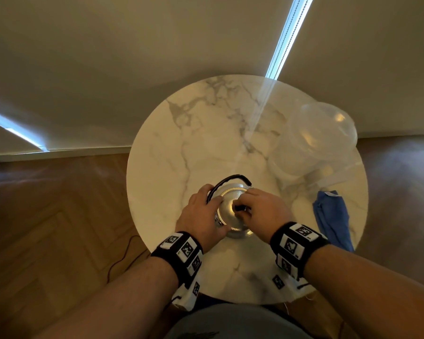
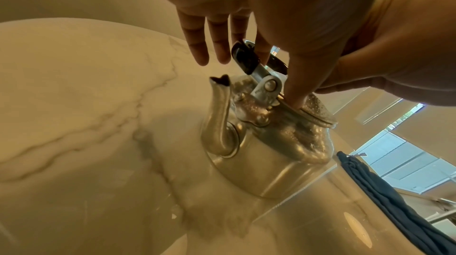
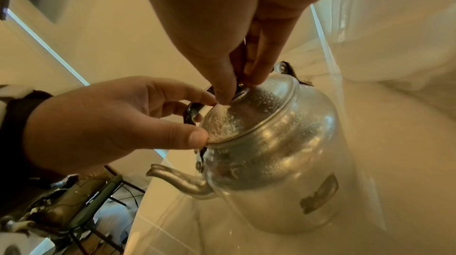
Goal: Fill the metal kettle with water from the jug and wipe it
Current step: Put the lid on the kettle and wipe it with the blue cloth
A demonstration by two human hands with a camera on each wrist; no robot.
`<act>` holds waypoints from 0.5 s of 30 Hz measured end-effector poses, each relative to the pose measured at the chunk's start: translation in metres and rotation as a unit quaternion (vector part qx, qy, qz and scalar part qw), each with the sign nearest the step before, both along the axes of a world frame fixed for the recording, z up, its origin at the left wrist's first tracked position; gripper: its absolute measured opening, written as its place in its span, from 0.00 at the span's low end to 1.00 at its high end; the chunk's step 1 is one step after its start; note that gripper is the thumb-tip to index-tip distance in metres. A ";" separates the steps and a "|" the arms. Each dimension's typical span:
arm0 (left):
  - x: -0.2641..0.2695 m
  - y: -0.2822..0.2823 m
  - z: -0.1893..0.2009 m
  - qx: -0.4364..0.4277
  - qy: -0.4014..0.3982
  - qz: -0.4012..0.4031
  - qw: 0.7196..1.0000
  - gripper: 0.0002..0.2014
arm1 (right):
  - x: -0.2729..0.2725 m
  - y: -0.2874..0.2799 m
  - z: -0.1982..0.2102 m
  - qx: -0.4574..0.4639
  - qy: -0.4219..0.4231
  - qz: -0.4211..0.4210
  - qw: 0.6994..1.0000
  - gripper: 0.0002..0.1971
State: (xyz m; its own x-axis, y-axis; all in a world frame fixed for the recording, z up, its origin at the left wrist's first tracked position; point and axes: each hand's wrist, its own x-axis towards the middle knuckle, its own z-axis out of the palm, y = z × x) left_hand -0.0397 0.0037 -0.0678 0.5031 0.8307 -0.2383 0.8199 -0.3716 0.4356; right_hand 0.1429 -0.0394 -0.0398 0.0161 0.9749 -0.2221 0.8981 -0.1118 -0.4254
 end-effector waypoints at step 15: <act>0.016 -0.050 0.024 0.120 0.029 -0.011 0.992 0.24 | 0.134 -0.100 -0.036 -0.040 0.026 -0.190 0.981 0.10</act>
